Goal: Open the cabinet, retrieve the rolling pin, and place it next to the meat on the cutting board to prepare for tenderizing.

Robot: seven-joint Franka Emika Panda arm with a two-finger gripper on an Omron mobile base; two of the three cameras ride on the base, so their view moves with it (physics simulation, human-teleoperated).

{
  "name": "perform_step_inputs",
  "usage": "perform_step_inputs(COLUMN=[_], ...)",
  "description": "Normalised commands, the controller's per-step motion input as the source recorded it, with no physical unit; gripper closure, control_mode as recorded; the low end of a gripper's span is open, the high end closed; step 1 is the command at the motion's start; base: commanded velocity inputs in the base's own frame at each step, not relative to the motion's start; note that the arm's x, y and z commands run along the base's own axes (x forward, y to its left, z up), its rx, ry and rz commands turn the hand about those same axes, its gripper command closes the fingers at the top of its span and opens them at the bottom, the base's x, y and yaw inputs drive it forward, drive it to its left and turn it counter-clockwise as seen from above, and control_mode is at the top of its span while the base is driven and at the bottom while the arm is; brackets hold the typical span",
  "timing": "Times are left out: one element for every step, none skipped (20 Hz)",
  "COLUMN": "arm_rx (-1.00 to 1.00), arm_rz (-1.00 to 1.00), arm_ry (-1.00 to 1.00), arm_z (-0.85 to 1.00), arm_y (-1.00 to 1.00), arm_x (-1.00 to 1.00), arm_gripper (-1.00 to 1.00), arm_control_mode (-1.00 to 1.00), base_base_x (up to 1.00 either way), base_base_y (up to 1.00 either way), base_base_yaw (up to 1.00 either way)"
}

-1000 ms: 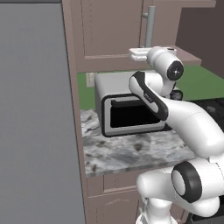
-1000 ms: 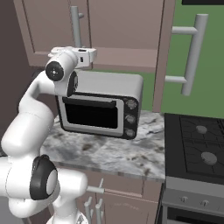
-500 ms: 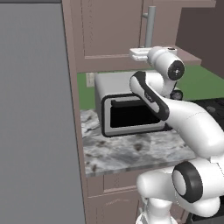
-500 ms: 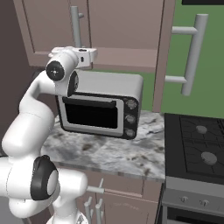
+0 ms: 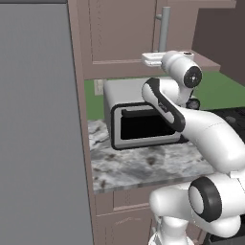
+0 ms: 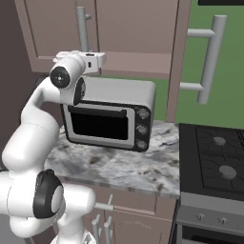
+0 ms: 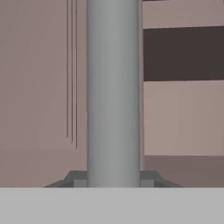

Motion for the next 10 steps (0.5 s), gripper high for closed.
perform_step_inputs(arm_rx=[0.0, 0.0, 0.0, 0.0, 0.0, 0.0, 0.0, 0.0, 0.0, -0.03], arm_rz=[0.0, 0.0, 0.0, 0.0, 0.0, 0.0, 0.0, 0.0, 0.0, -0.02], arm_ry=[0.0, 0.0, 0.0, 0.0, 0.0, 0.0, 0.0, 0.0, 0.0, 0.0], arm_z=[0.0, 0.0, 0.0, 0.0, 0.0, 0.0, 0.0, 0.0, 0.0, 0.0], arm_y=[0.0, 0.0, 0.12, 0.12, 0.32, 0.31, 0.33, 0.36, 0.48, 0.61], arm_x=[0.0, 0.0, -0.13, -0.18, -0.24, -0.28, -0.34, -0.38, -0.38, -0.4], arm_gripper=[1.0, 1.0, 1.0, 1.0, 1.0, 1.0, 1.0, 1.0, 1.0, 1.0], arm_control_mode=[-1.0, -1.0, -1.0, -1.0, -1.0, -1.0, -1.0, -1.0, -1.0, -1.0], base_base_x=[0.0, 0.0, 0.0, 0.0, 0.0, 0.0, 0.0, 0.0, 0.0, 0.0], base_base_y=[0.0, 0.0, 0.0, 0.0, 0.0, 0.0, 0.0, 0.0, 0.0, 0.0], base_base_yaw=[0.0, 0.0, 0.0, 0.0, 0.0, 0.0, 0.0, 0.0, 0.0, 0.0])
